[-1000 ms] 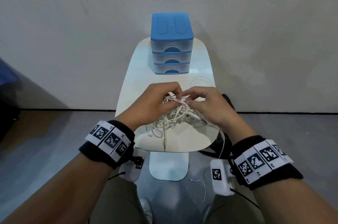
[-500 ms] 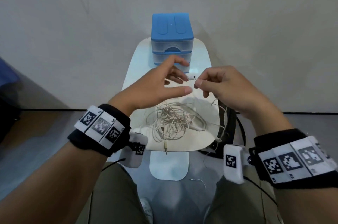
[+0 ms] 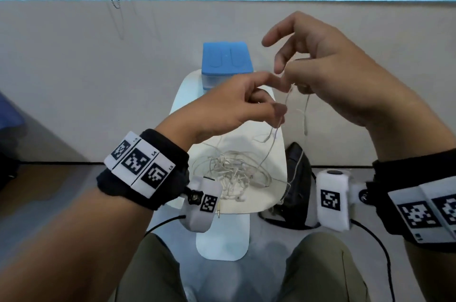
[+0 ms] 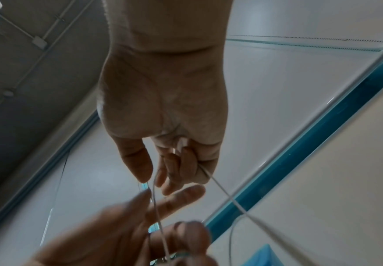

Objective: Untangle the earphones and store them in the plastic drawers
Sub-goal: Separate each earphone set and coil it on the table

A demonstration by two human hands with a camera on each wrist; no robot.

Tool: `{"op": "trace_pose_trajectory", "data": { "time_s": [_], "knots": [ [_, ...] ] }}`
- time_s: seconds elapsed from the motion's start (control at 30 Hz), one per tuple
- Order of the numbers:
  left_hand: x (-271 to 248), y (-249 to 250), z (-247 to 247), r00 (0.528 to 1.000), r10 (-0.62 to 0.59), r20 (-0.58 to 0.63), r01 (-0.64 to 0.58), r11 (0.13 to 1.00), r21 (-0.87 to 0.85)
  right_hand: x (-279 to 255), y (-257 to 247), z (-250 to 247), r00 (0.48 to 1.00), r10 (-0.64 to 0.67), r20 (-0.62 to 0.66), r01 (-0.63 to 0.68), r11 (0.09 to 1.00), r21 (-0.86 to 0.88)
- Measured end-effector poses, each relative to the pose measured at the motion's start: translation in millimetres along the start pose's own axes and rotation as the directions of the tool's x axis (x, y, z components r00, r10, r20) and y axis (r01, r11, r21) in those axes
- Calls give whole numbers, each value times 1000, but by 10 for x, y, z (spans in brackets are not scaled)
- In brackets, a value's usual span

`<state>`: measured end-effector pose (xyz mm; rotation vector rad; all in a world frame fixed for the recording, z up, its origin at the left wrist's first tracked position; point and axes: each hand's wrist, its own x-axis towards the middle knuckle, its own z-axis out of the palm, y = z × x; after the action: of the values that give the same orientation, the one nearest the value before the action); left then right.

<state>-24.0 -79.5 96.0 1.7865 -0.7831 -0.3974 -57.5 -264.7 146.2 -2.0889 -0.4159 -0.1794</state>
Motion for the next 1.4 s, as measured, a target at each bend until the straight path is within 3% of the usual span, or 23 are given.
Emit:
{"op": "trace_pose_trajectory", "data": {
  "time_s": [0.1, 0.2, 0.3, 0.4, 0.47, 0.53, 0.63, 0.73, 0.9, 0.97, 1.03, 1.1, 1.2, 1.27, 1.4],
  "knots": [
    [-19, 106, 12, 1000, 8, 17, -9, 999, 39, -73, -41, -112, 997, -79, -23, 78, 996, -33],
    [-4, 206, -34, 998, -55, -14, 55, 997, 49, -116, -28, -142, 992, -122, 31, 125, 987, -97],
    [59, 226, 8, 985, -171, 30, 154, 941, 303, -113, -66, -97, 986, -158, 46, 162, 981, -106],
    [127, 202, 115, 967, -239, 88, 163, 846, 507, -63, -77, -88, 978, -201, -56, 193, 974, -116],
    [157, 187, 100, 976, -212, 45, 167, 866, 472, -43, -18, -106, 966, -207, -157, 183, 971, -155],
    [174, 211, 43, 987, -149, -63, 162, 906, 391, -59, 105, -108, 971, -130, -199, 111, 988, -104],
    [161, 287, -89, 986, -88, -141, 136, 914, 383, -116, 296, 7, 995, 17, -98, -12, 998, 58],
    [149, 330, -154, 988, -52, -148, 97, 945, 312, -154, 411, 99, 998, 63, -10, -58, 962, 266],
    [58, 485, -313, 958, 12, -287, 39, 984, 174, -208, 489, 120, 973, 102, 206, -138, 976, 166],
    [-55, 554, -474, 954, 19, -299, 25, 990, 142, -194, 605, 23, 973, 177, 148, -195, 974, 115],
    [-194, 572, -648, 955, -1, -296, 33, 994, 105, -170, 752, -120, 962, 271, -16, -271, 963, 9],
    [-315, 514, -744, 961, -40, -274, 71, 992, 104, -159, 852, -247, 915, 342, -213, -371, 922, -111],
    [-360, 325, -664, 970, -118, -211, 149, 979, 140, -141, 722, -288, 866, 315, -388, -393, 909, -138],
    [-306, 172, -498, 974, -140, -176, 170, 972, 164, -127, 466, -246, 885, 241, -399, -315, 940, -131],
    [-71, 19, -60, 990, -111, -92, 123, 983, 137, -90, -143, -103, 961, 109, -256, -65, 983, 173]
  ]
}}
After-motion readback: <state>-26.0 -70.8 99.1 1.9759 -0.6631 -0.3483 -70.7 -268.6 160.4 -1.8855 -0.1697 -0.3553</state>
